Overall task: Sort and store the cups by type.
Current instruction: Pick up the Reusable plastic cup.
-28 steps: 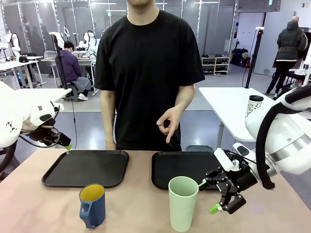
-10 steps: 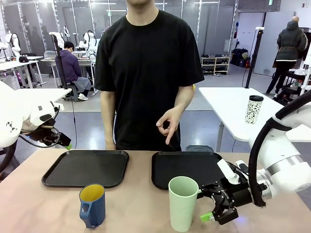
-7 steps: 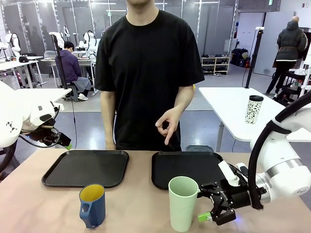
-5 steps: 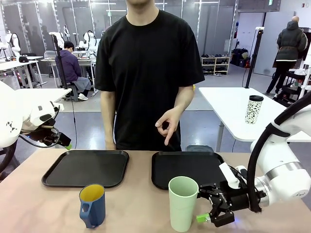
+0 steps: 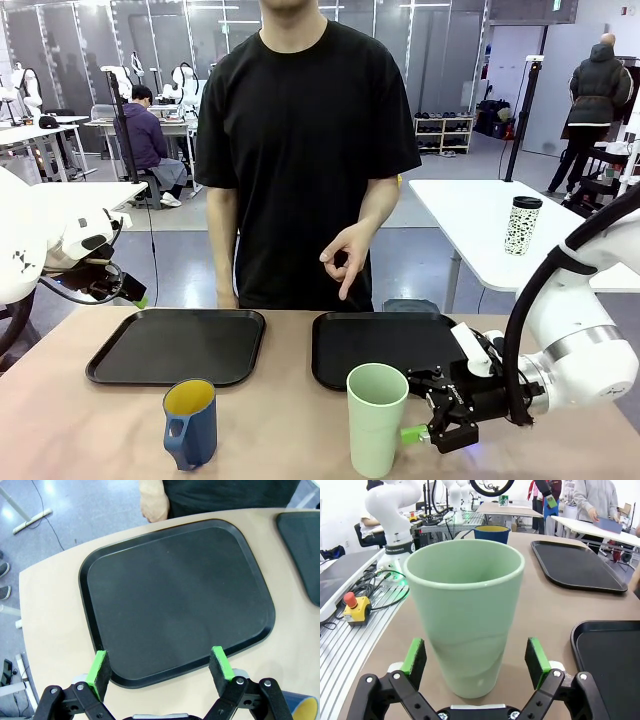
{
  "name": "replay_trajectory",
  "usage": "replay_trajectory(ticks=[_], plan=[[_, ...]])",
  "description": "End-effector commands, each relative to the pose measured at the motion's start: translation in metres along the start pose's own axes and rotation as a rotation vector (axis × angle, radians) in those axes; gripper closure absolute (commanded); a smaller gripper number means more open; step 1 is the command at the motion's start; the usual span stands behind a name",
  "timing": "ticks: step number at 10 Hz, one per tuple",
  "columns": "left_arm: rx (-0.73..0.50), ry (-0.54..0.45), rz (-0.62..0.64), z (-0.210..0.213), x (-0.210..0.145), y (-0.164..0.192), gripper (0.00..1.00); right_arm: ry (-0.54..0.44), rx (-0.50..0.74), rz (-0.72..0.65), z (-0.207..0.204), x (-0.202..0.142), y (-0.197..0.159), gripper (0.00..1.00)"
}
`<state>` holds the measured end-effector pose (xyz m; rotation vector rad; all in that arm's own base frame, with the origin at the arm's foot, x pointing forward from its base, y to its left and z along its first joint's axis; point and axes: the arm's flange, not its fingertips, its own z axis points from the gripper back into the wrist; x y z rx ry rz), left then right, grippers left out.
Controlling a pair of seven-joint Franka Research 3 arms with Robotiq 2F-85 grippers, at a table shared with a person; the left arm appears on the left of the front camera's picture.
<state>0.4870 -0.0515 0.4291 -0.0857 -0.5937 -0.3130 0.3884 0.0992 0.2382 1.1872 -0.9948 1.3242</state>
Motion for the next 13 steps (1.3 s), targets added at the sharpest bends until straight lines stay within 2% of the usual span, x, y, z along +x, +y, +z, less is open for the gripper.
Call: replay_trajectory(ticks=[1, 7, 13], plan=[[0.003, -0.005, -0.002, 0.001, 0.001, 0.0, 0.0, -0.029, -0.013, 0.024, -0.008, -0.029, 0.007, 0.0], [0.003, -0.005, -0.002, 0.001, 0.001, 0.0, 0.0, -0.004, 0.048, 0.009, -0.021, -0.027, 0.004, 0.0], [0.003, -0.005, -0.002, 0.001, 0.001, 0.0, 0.0, -0.019, 0.102, -0.006, -0.045, -0.031, -0.008, 0.0]])
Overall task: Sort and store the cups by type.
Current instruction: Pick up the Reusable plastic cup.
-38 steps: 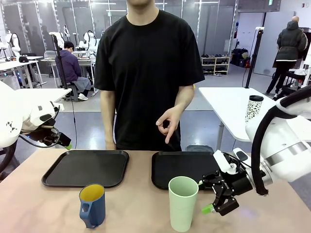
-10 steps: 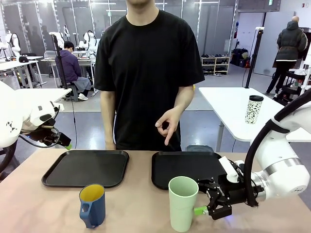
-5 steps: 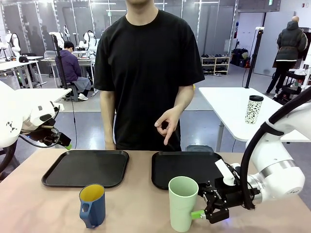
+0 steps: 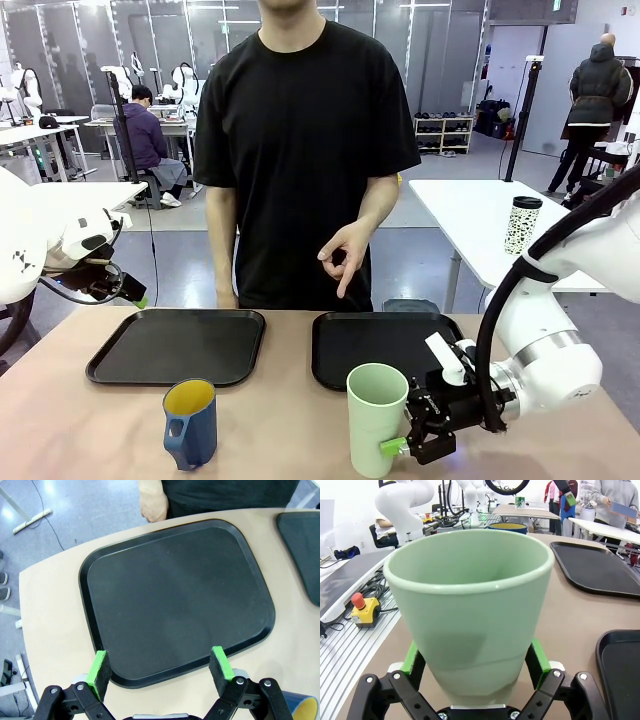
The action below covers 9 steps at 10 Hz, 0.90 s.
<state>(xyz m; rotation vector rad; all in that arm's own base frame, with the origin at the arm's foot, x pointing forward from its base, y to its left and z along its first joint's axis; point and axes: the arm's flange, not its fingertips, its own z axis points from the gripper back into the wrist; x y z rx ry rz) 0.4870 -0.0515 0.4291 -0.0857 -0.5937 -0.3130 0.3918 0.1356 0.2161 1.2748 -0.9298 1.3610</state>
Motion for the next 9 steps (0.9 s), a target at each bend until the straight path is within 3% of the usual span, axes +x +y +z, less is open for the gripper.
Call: replay_trajectory(ticks=[1, 9], plan=[[0.003, -0.005, -0.002, 0.001, 0.001, 0.0, 0.0, -0.016, 0.012, 0.014, -0.009, -0.018, -0.003, 0.0], [0.003, -0.005, -0.002, 0.001, 0.001, 0.0, 0.0, -0.087, 0.078, 0.004, -0.021, -0.03, -0.014, 0.0]])
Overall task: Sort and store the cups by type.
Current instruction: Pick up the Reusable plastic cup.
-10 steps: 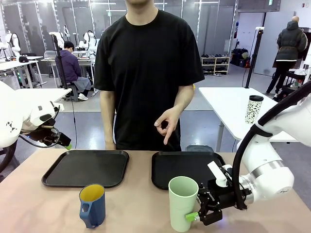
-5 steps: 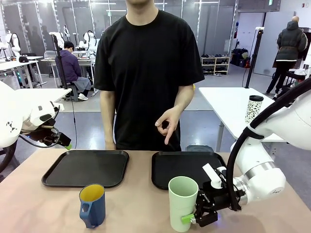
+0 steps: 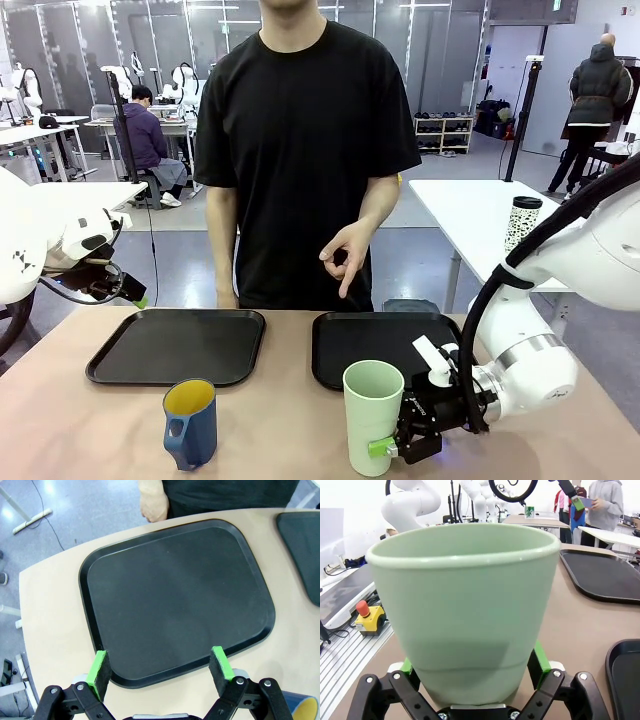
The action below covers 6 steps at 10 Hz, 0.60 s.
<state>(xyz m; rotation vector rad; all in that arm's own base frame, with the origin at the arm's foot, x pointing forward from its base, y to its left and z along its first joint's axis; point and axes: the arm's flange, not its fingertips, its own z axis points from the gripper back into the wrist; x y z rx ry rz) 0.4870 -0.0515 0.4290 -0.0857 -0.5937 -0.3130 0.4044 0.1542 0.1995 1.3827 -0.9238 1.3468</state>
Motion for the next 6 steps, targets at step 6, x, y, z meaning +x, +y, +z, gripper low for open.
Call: replay_trajectory(ticks=[6], plan=[[0.003, -0.005, -0.002, 0.0011, 0.0013, 0.0002, 0.0, -0.026, 0.036, 0.062, -0.0004, -0.0206, 0.0058, 0.34]])
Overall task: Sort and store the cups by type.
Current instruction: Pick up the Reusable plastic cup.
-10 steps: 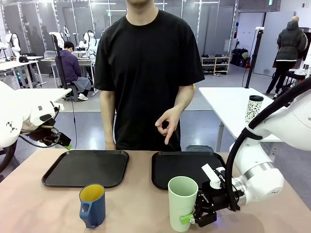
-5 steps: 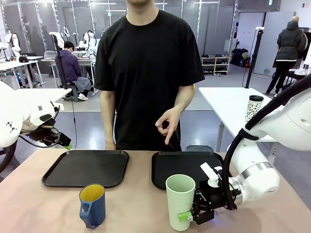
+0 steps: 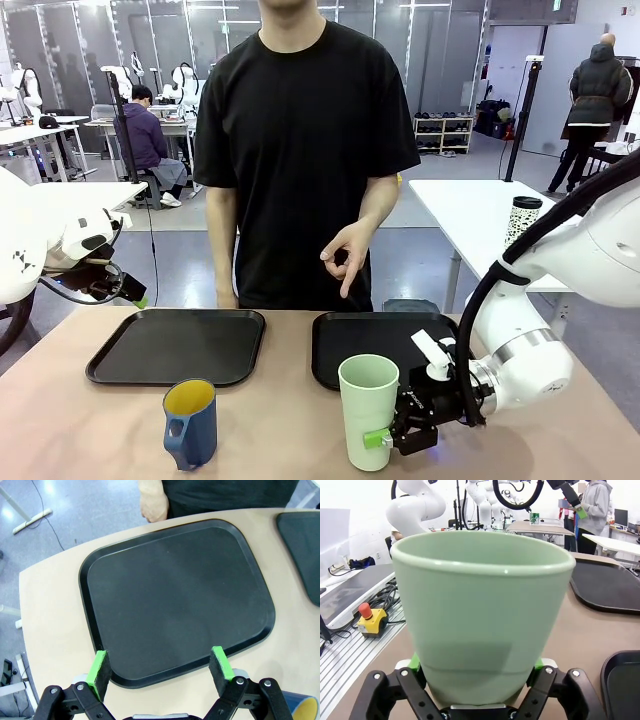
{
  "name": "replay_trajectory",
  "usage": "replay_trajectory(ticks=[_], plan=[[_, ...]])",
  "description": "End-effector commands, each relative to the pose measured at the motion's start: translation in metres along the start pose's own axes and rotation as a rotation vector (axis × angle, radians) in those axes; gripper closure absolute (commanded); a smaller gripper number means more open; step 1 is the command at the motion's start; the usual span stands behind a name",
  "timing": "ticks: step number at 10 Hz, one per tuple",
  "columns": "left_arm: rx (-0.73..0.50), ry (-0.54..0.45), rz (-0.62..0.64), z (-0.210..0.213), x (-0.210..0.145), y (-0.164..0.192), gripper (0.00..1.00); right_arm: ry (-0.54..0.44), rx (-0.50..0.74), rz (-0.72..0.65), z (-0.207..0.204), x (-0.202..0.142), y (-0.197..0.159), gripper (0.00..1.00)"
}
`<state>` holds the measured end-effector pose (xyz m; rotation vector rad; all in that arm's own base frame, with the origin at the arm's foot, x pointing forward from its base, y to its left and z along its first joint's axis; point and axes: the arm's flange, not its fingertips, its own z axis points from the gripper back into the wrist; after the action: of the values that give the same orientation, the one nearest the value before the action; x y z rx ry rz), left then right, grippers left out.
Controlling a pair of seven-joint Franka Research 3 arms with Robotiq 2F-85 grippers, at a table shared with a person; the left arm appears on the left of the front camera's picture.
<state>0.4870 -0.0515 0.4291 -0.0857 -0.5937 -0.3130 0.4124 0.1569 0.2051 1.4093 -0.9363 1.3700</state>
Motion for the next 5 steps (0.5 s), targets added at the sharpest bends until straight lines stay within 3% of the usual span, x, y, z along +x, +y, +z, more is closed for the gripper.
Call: replay_trajectory(ticks=[1, 5], plan=[[0.003, -0.005, -0.002, 0.001, 0.001, 0.0, 0.0, 0.004, 0.014, 0.045, -0.001, -0.023, 0.014, 0.34], [0.003, -0.005, -0.002, 0.001, 0.001, 0.0, 0.0, 0.024, -0.04, 0.088, 0.009, 0.031, 0.017, 0.34]])
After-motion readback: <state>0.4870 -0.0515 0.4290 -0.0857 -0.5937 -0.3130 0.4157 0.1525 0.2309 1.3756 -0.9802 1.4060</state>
